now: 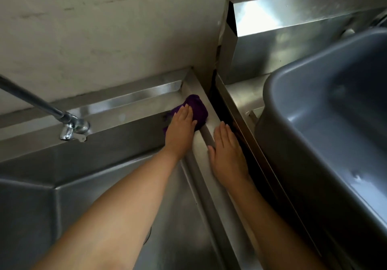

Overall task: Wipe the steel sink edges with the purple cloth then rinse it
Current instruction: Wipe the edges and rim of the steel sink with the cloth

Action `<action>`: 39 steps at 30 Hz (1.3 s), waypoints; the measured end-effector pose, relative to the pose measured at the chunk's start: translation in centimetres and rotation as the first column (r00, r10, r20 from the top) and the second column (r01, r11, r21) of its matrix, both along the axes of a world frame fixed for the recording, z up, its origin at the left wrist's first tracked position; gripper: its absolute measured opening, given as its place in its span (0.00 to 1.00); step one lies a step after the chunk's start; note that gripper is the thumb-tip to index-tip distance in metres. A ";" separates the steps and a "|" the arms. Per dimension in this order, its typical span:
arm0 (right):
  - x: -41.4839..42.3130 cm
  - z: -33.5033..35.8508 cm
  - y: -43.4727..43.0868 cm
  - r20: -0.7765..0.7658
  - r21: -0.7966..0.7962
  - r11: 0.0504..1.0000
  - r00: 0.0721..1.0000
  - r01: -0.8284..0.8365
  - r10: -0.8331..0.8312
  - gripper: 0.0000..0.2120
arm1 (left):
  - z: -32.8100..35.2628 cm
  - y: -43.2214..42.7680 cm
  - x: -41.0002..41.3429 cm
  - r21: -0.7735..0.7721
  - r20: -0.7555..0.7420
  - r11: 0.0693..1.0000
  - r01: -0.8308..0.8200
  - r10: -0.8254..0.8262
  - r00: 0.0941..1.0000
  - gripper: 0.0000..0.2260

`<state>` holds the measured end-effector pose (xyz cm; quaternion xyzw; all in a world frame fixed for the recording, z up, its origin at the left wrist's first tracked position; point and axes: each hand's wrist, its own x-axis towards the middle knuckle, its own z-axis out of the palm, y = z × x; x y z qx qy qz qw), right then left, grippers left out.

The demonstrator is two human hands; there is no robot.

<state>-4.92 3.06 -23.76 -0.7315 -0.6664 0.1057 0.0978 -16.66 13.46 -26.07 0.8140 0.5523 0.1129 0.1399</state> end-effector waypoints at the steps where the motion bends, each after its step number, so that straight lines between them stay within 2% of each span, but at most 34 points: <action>1: 0.0 -0.1 0.0 0.001 0.006 1.000 1.000 0.005 -0.005 0.28 | 0.1 0.8 -0.1 -0.009 -0.004 1.000 -0.011 0.011 1.000 0.21; 12: 0.1 -1.3 0.5 -0.003 0.018 0.998 0.999 0.054 -0.054 0.25 | 0.8 3.5 0.3 0.030 -0.084 0.993 -0.111 0.113 0.990 0.21; 16: 0.1 -1.4 0.7 0.096 0.015 0.999 0.994 0.045 -0.046 0.26 | 0.8 3.4 0.1 -0.022 -0.046 0.994 -0.105 0.104 0.994 0.22; 23: 0.3 -1.5 0.4 0.126 0.024 0.999 0.992 0.025 -0.028 0.25 | 1.8 3.3 -0.7 -0.202 0.002 0.978 -0.060 0.062 0.998 0.25; 27: 0.2 -1.3 0.5 0.169 0.026 1.000 0.986 0.010 -0.015 0.27 | 2.0 3.2 -0.7 -0.223 -0.005 0.973 -0.053 0.053 0.999 0.26; 35: -0.3 -0.5 2.0 0.122 -0.026 0.999 0.992 -0.024 0.027 0.30 | 1.5 2.5 -0.8 -0.171 -0.009 0.984 -0.047 0.047 0.999 0.26; 39: -1.5 0.7 5.6 -0.046 0.087 0.994 0.996 -0.068 0.072 0.30 | 1.9 2.8 -0.9 -0.167 -0.063 0.986 -0.020 0.010 0.998 0.25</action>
